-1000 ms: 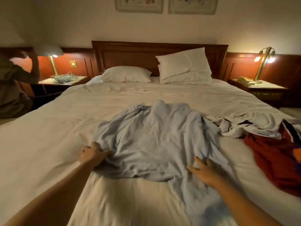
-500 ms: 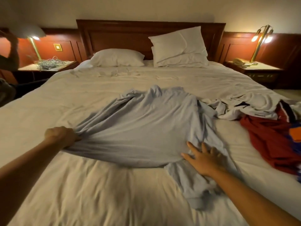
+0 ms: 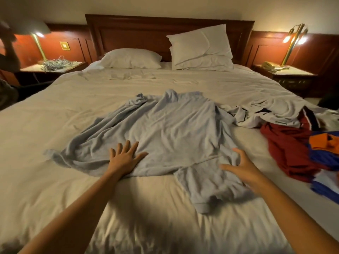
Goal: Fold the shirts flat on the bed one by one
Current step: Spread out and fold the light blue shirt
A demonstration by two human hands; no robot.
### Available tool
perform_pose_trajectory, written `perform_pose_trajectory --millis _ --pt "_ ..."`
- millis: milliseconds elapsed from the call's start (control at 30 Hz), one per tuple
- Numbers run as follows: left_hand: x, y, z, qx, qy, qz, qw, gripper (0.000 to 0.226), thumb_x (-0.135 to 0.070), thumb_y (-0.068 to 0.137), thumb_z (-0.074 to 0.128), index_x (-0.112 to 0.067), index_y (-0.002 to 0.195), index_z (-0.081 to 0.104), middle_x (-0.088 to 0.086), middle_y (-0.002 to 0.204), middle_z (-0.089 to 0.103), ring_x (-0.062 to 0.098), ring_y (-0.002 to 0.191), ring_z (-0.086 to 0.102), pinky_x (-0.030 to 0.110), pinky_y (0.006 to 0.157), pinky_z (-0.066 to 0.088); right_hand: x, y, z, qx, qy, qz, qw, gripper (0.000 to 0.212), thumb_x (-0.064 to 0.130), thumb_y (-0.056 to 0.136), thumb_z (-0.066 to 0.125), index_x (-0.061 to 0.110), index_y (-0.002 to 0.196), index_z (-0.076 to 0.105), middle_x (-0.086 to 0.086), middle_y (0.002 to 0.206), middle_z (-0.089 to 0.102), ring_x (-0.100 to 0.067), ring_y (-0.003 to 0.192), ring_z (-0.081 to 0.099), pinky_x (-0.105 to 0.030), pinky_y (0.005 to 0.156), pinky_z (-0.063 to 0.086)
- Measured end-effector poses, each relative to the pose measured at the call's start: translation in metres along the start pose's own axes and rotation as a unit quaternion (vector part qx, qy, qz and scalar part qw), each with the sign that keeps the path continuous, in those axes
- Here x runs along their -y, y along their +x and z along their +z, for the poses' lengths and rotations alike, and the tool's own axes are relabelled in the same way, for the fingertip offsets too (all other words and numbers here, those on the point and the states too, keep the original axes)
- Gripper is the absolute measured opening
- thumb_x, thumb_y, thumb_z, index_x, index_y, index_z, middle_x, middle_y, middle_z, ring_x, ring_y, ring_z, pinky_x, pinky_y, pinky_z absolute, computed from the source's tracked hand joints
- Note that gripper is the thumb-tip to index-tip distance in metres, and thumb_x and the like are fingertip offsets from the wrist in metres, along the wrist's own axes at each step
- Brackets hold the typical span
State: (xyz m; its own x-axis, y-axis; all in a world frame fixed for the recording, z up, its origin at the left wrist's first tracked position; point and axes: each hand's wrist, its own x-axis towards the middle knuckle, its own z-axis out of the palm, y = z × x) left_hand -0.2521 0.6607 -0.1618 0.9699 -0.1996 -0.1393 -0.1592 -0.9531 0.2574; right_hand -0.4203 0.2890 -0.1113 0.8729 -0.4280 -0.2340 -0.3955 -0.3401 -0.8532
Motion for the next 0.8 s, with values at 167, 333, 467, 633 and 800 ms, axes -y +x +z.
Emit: perform_pose_trajectory --millis 167,333,467,633,800 --pt "0.009 0.0 0.003 -0.018 -0.014 0.002 1.0 0.078 -0.081 0.086 0.023 -0.047 0.155 0.014 -0.006 0.168 0.004 0.024 0.154 0.0 0.049 0.123 0.0 -0.001 -0.019 -0.019 0.081 0.205 -0.016 0.975 0.073 0.023 0.067 0.083 0.044 0.128 0.049 -0.001 0.122 0.059 -0.019 0.091 0.074 -0.032 0.065 0.06" --pt "0.011 0.002 0.007 -0.018 -0.004 0.0 1.0 0.072 -0.078 0.09 0.024 -0.048 0.155 0.013 -0.006 0.168 0.005 0.024 0.154 0.002 0.048 0.123 0.001 -0.012 -0.033 -0.059 0.119 -0.165 -0.037 0.978 0.078 0.034 0.084 0.078 0.045 0.145 0.03 -0.004 0.125 0.064 -0.022 0.096 0.07 -0.038 0.077 0.059" --pt "0.011 0.002 0.008 -0.017 0.002 0.004 1.0 0.072 -0.077 0.09 0.023 -0.048 0.155 0.013 -0.005 0.167 0.005 0.024 0.154 0.003 0.048 0.123 0.002 -0.003 -0.037 -0.058 -0.016 -0.43 -0.157 0.889 0.059 0.057 0.085 0.066 0.04 0.136 0.042 -0.001 0.113 0.059 -0.022 0.097 0.064 -0.038 0.077 0.053" --pt "0.012 0.004 0.008 -0.008 0.015 0.004 1.0 0.072 -0.078 0.09 0.021 -0.049 0.155 0.011 -0.006 0.167 0.005 0.024 0.154 0.003 0.048 0.123 0.004 0.026 -0.055 0.004 0.167 -0.35 -0.309 0.869 0.055 0.075 0.072 0.065 0.037 0.11 0.065 0.017 0.107 0.059 0.003 0.098 0.057 -0.026 0.089 0.049" --pt "0.017 0.022 -0.001 0.026 0.013 0.011 1.0 0.084 -0.089 0.078 0.014 -0.053 0.153 0.01 -0.009 0.167 0.004 0.022 0.154 0.001 0.049 0.122 0.003 0.045 -0.04 0.059 0.231 -0.392 -0.305 0.837 0.046 0.066 0.072 0.073 0.031 0.101 0.067 0.015 0.095 0.063 -0.002 0.087 0.058 -0.024 0.081 0.049"
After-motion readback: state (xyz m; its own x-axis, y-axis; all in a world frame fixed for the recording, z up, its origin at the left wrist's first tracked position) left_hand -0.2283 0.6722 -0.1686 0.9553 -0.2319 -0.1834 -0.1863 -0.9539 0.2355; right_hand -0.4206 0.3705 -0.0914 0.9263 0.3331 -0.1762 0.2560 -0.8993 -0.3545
